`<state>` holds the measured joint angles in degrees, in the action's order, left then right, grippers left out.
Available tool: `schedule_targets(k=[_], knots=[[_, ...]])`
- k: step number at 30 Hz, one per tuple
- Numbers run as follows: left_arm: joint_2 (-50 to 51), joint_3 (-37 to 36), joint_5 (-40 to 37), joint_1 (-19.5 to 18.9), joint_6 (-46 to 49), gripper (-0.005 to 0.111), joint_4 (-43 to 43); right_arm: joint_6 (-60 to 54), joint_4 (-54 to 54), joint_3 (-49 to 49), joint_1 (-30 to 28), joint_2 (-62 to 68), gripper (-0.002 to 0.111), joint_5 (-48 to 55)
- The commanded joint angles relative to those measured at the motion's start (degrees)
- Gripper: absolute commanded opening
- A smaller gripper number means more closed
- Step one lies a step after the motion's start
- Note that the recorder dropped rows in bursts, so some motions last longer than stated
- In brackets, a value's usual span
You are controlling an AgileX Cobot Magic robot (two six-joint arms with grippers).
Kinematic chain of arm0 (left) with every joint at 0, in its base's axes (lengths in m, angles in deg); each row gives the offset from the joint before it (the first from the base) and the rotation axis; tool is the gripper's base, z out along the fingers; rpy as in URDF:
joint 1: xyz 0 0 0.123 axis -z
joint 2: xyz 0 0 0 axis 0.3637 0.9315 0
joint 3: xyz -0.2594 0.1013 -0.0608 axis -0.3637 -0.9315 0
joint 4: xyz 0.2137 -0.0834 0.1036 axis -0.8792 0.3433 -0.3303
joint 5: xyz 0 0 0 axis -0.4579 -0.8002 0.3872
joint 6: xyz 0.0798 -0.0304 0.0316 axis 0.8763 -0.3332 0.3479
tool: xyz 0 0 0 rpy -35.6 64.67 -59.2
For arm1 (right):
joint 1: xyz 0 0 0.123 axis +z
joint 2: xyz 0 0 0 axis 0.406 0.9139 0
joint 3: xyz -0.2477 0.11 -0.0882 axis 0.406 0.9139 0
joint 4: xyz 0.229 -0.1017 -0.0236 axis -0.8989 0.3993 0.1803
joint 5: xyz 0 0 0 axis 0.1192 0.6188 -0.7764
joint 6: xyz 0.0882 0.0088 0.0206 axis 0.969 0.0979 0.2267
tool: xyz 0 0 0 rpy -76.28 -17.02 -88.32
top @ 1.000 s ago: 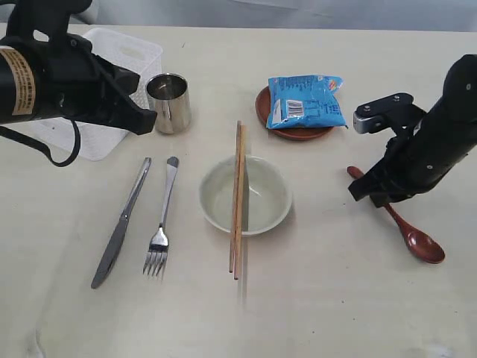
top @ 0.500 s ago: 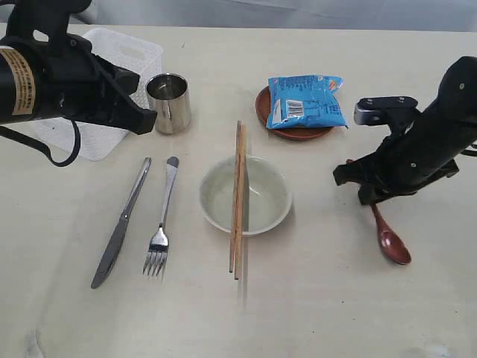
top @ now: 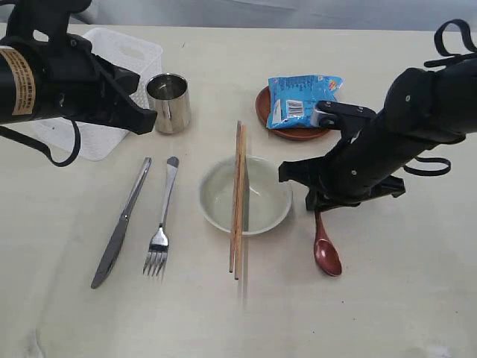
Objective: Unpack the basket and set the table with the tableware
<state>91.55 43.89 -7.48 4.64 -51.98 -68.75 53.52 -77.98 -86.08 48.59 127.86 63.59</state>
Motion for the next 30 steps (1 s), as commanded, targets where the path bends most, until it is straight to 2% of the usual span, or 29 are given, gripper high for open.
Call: schedule_targets(k=[1,5,7,10,12,19,22,26,28,30], knots=[[-0.5,-0.3,0.3,-0.1,-0.6,0.000,0.3,2.0,0.6,0.3,0.2,-0.1,0.000,-0.5],[-0.5,-0.3,0.3,-0.1,-0.6,0.000,0.3,1.7,0.9,0.3,0.2,-0.1,0.000,-0.4],[-0.5,-0.3,0.3,-0.1,-0.7,0.000,0.3,1.7,0.9,0.3,0.2,-0.1,0.004,-0.6],[-0.5,-0.3,0.3,-0.1,-1.2,0.000,0.3,2.4,0.9,0.3,0.2,-0.1,0.034,-0.6],[-0.5,-0.3,-0.1,-0.1,-1.2,0.000,0.3,2.4,0.9,0.3,0.2,-0.1,0.041,-0.3],[-0.5,-0.3,-1.5,-0.1,-0.7,0.000,0.1,3.3,3.1,0.3,-1.1,-3.8,0.041,0.4],[-0.5,-0.3,-1.9,-0.1,-0.9,0.000,0.1,3.3,6.1,0.3,-4.2,-9.8,0.041,4.2],[-0.5,-0.3,-3.3,-0.1,-0.4,0.000,0.1,2.7,10.7,0.3,-5.2,-16.9,0.041,5.5],[-0.5,-0.3,-2.9,-0.1,-0.4,0.000,0.1,-1.1,12.2,0.3,-5.2,-22.3,0.040,7.5],[-0.5,-0.3,-2.9,-0.1,-0.4,0.000,0.1,-6.2,12.2,0.3,-5.2,-27.0,0.031,9.9]])
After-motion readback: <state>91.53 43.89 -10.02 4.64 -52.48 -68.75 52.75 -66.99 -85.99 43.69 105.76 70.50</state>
